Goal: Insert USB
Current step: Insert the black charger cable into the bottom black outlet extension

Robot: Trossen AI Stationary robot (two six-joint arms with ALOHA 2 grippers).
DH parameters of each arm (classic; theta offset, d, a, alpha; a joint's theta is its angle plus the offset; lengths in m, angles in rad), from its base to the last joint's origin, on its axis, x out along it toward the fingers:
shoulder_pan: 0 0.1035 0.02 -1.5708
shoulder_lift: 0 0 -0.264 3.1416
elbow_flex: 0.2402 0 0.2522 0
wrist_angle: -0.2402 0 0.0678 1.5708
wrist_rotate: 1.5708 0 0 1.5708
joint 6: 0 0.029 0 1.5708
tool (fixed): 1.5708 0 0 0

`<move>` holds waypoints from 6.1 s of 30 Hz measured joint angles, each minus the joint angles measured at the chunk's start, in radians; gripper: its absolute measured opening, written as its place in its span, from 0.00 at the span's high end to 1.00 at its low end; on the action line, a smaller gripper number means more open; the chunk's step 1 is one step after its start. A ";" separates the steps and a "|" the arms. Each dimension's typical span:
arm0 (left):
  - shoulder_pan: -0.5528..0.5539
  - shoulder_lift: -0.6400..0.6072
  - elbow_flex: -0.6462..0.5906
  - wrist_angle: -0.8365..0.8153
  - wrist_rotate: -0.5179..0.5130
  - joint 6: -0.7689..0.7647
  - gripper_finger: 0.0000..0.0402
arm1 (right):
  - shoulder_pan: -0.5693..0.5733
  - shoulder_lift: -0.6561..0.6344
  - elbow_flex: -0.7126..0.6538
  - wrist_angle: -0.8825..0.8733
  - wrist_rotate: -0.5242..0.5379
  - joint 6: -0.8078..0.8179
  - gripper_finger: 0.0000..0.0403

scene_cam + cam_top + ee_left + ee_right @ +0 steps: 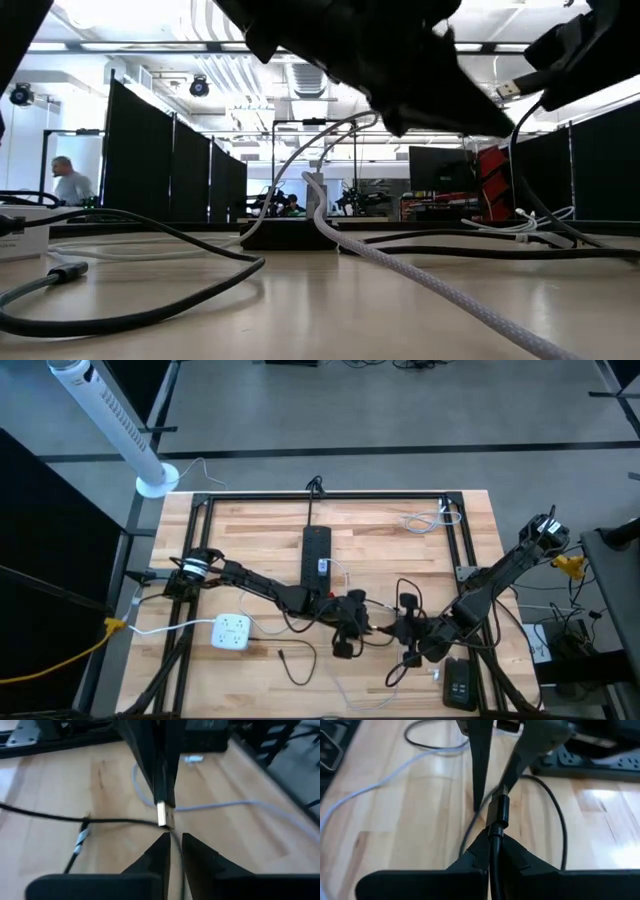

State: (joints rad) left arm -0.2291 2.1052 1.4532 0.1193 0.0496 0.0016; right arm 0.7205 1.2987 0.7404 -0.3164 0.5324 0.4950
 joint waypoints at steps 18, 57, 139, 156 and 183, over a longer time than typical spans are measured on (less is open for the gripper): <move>0.001 0.000 0.001 0.050 0.022 -0.073 0.68 | -0.015 0.031 0.018 -0.052 -0.066 -0.008 1.00; 0.002 0.001 0.002 -0.030 -0.120 -0.020 1.00 | 0.021 -0.004 0.018 -0.043 0.108 0.034 0.62; -0.249 -0.245 0.002 -0.110 -0.562 0.231 1.00 | 0.201 0.080 -0.140 0.388 0.525 -0.076 0.72; -0.261 -0.257 -0.012 -0.147 -0.563 0.169 1.00 | 0.079 0.079 -0.163 0.972 0.284 -0.649 0.50; -0.250 -0.256 -0.012 -0.161 -0.563 0.120 1.00 | 0.045 0.079 -0.040 0.821 0.253 -0.708 0.60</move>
State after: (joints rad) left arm -0.4793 1.8497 1.4410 -0.0414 -0.5130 0.1219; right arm 0.7650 1.3781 0.7008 0.5045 0.7857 -0.2132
